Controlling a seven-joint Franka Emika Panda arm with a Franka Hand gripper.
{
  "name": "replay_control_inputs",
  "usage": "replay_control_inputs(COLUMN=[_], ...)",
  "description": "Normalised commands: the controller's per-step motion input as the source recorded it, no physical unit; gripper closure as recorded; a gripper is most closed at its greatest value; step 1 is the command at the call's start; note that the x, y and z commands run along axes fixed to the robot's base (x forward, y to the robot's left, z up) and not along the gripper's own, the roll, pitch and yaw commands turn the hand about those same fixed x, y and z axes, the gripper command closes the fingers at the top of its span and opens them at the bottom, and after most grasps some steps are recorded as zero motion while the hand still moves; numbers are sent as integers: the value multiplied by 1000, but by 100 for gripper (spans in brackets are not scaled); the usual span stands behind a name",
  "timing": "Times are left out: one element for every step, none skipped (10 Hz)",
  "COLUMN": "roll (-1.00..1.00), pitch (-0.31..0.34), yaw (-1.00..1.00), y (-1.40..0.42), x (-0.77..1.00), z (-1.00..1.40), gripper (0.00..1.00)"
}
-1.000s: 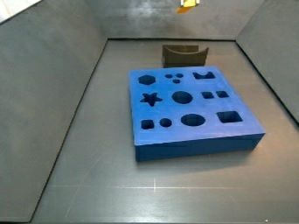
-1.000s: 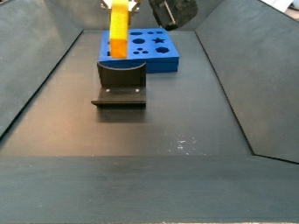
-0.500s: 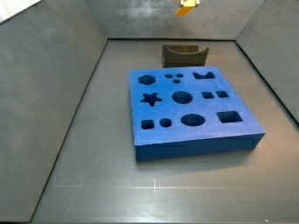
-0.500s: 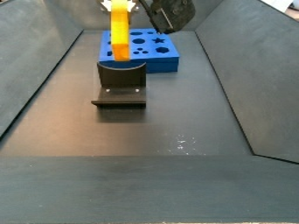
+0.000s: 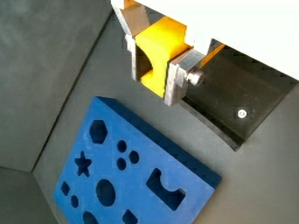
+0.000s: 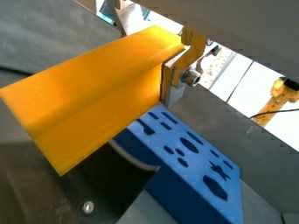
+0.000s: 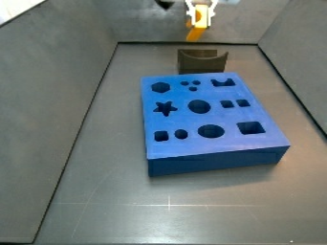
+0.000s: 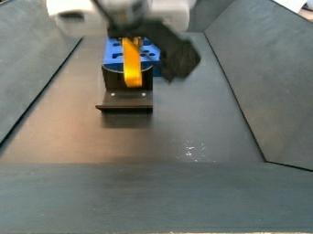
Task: Pick up the arch object. Move up. Place the arch object on the fixture. Regrasp the arch object. Rotate the arch object. Move to above the board. Insert the arch object.
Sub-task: Place the arch object on the fixture.
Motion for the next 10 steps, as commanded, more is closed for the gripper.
replay_control_inputs(roll=[-227,-173,-166,-168,-161,-129,-134,-136,-136,0], pitch=[36,8,-13,-33,-36,-37,-36,-32,-26,0], yaw=[-185,-171,-153,-126,-106,-85,-65,-56,-46,0], y=[122,118,123,111,94,124,131,130,127,0], x=[259,276,286,275,242,196,145,124,111,0], z=[-1000,-1000,-1000,-915,-779,-717,-710,-711,-714,0], gripper=[100,100,100,100,100,100,100,100,100,0])
